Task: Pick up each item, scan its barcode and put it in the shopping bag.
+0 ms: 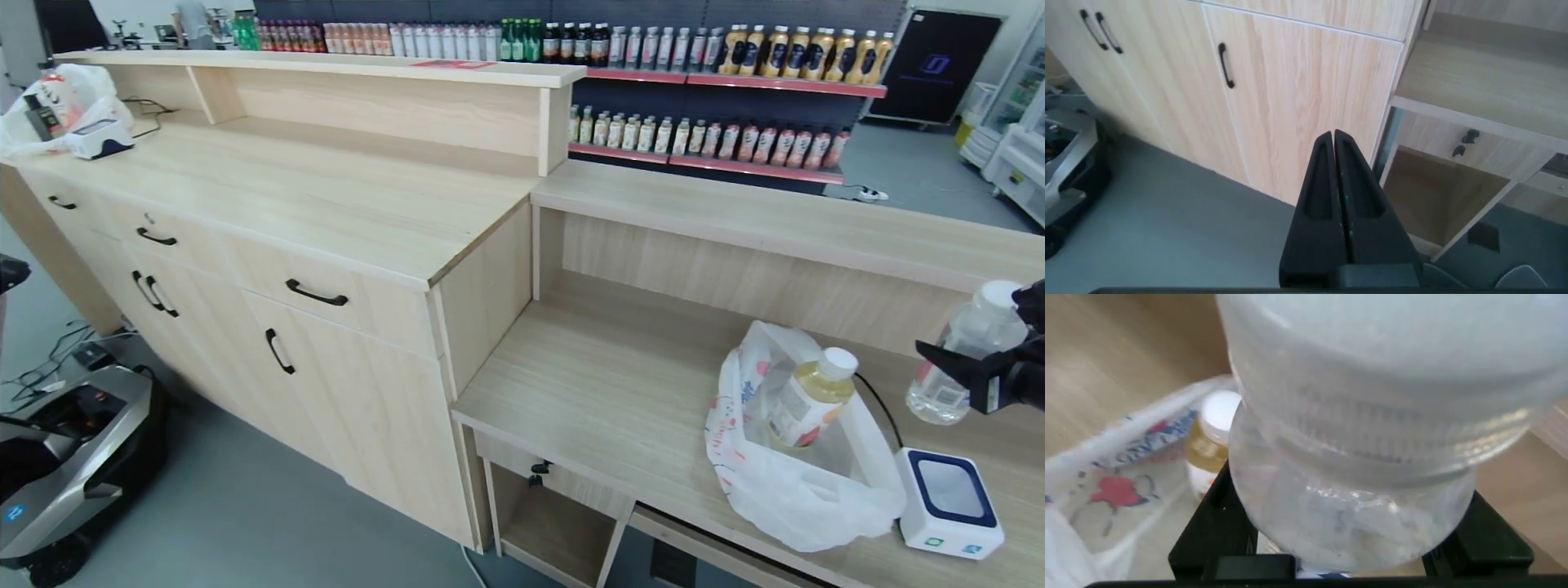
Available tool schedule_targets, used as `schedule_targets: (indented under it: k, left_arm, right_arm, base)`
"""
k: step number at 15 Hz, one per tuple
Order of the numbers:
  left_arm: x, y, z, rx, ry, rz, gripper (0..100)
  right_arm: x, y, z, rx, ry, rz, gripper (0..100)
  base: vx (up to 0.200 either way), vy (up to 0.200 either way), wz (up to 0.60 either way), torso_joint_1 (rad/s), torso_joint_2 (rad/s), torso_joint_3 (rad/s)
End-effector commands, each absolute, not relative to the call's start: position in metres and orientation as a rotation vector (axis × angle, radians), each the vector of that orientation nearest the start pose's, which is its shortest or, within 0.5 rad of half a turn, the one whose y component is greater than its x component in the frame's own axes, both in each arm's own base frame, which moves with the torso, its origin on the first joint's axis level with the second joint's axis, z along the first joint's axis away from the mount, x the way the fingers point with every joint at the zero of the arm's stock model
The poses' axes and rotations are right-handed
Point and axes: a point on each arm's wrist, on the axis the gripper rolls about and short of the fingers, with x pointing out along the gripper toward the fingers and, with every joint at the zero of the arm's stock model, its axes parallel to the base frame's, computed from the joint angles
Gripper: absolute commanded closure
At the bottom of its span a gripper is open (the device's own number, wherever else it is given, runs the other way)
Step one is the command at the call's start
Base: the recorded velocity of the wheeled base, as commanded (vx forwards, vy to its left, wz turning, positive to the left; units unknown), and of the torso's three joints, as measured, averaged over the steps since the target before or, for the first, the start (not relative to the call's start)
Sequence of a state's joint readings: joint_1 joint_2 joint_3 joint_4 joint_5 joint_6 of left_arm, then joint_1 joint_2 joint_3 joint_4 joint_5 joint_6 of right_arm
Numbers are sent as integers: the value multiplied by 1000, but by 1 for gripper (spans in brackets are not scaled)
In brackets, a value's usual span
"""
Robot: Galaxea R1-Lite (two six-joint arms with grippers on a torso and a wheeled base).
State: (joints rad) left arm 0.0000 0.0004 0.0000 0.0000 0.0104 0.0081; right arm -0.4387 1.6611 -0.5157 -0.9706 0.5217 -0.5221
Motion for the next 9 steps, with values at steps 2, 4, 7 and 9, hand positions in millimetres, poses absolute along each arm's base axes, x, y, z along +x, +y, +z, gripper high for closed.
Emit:
schedule_targets:
  k: [2,4,7,9]
  left_arm:
    - [-23,0,75,8,0,11,100]
    - [-23,0,75,8,0,11,100]
    - [-23,0,75,8,0,11,100]
    - [-23,0,75,8,0,11,100]
  right_arm:
    - [262,-68,142,-417,127,307,100]
    - [267,-50,131,-398,134,442,100]
    - [273,-40,104,-390,205,528,100]
    - [278,-40,90,-379,239,541,100]
  base:
    - [0,0,0,0,0,0]
    - [0,0,0,0,0,0]
    - [0,0,0,0,0,0]
    - [0,0,0,0,0,0]
